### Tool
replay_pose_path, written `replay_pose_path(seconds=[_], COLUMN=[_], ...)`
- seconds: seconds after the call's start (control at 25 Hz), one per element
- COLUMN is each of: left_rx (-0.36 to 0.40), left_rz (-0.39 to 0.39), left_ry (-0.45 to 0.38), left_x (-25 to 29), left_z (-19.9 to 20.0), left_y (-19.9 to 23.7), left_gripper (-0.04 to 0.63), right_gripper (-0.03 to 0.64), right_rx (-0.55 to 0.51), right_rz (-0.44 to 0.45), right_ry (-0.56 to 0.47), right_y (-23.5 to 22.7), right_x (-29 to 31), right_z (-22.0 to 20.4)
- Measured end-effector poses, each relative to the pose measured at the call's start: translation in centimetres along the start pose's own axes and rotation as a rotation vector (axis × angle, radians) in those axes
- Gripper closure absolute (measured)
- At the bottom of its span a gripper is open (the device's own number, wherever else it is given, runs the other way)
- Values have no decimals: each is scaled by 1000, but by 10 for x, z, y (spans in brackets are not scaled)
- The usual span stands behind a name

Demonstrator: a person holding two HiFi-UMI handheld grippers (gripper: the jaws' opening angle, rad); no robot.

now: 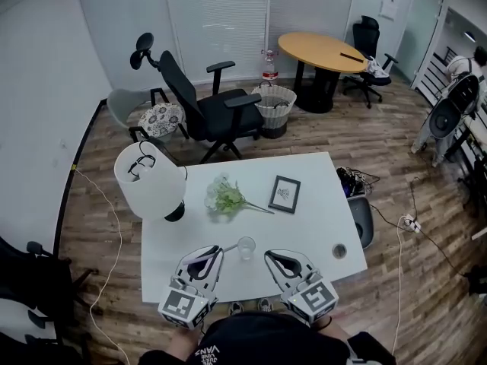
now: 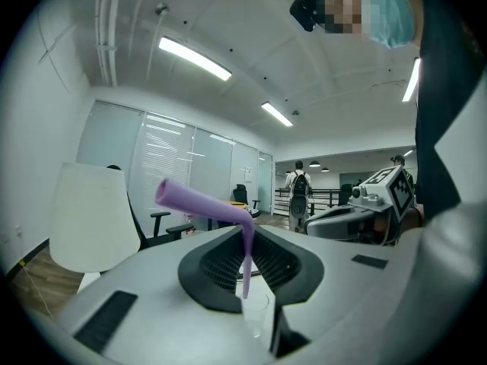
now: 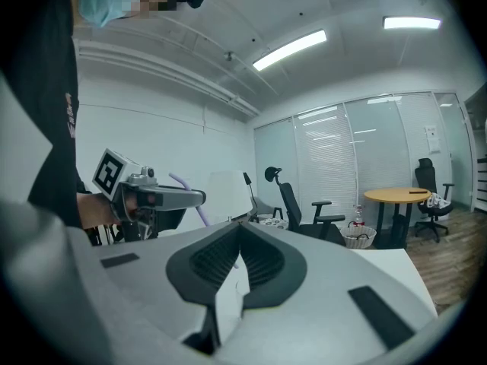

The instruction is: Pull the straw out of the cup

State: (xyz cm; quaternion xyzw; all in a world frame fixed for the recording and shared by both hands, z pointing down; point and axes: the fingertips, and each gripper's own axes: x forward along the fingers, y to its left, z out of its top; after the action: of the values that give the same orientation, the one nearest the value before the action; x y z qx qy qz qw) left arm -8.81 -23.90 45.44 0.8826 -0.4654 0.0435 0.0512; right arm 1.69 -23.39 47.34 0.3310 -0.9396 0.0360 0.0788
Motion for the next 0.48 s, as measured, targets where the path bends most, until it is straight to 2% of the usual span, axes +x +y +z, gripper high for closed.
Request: replay_pose_path(seconds=[0.48], left_rx=[29], left_rz=[-3], left_ry=[3], left_x=[-4], left_z=[9], left_y=[-5], left_gripper=[558], right_gripper=[600], right_rx=[4], right_rz=[-25], right_ry=[20], right_y=[-6], right_x=[-1], right_z=[-1])
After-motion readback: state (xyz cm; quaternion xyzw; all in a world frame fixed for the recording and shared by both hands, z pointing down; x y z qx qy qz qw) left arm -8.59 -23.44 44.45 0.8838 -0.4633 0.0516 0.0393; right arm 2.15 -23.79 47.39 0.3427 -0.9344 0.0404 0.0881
